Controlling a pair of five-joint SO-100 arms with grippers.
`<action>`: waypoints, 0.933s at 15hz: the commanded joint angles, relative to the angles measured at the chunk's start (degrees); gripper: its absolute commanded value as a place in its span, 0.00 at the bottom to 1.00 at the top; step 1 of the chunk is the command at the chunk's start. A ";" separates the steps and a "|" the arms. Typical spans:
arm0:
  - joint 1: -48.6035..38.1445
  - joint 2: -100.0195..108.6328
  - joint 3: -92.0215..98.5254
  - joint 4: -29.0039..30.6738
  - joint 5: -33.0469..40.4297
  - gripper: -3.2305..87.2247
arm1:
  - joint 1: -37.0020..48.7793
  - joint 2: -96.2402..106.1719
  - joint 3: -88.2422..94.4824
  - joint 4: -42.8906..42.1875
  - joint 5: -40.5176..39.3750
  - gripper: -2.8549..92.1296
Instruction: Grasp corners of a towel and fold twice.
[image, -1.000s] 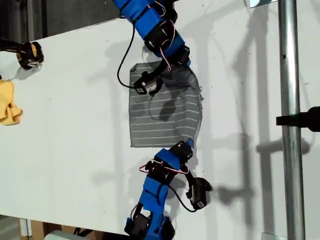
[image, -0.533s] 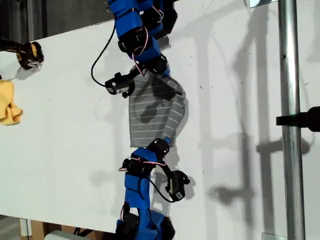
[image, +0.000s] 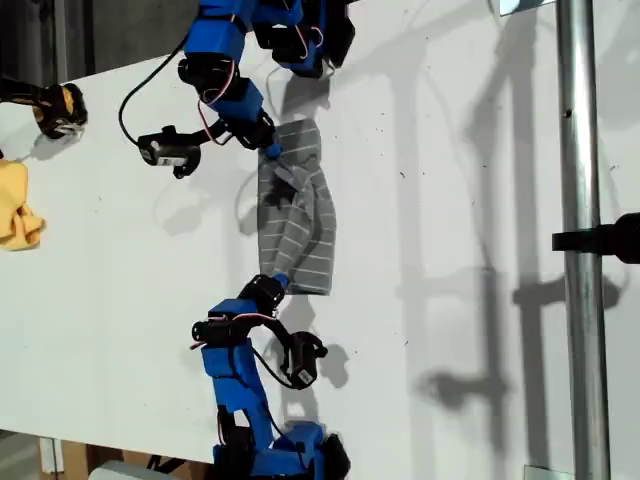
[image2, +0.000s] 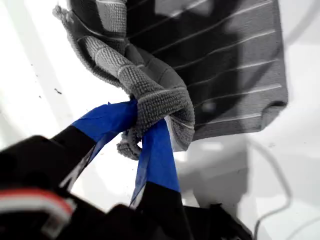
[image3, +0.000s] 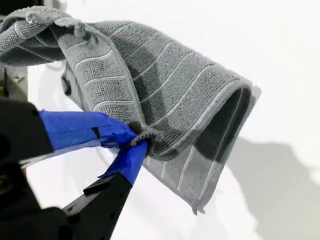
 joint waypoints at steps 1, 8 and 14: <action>-4.66 4.57 -0.62 0.18 2.81 0.02 | 6.77 2.37 -1.23 -0.09 -4.57 0.03; -11.69 7.56 -0.26 -1.49 7.21 0.02 | 19.16 5.01 -2.81 -4.31 -9.49 0.03; -5.98 7.03 7.29 -4.04 0.88 0.02 | 9.32 3.60 10.55 -7.03 -1.93 0.03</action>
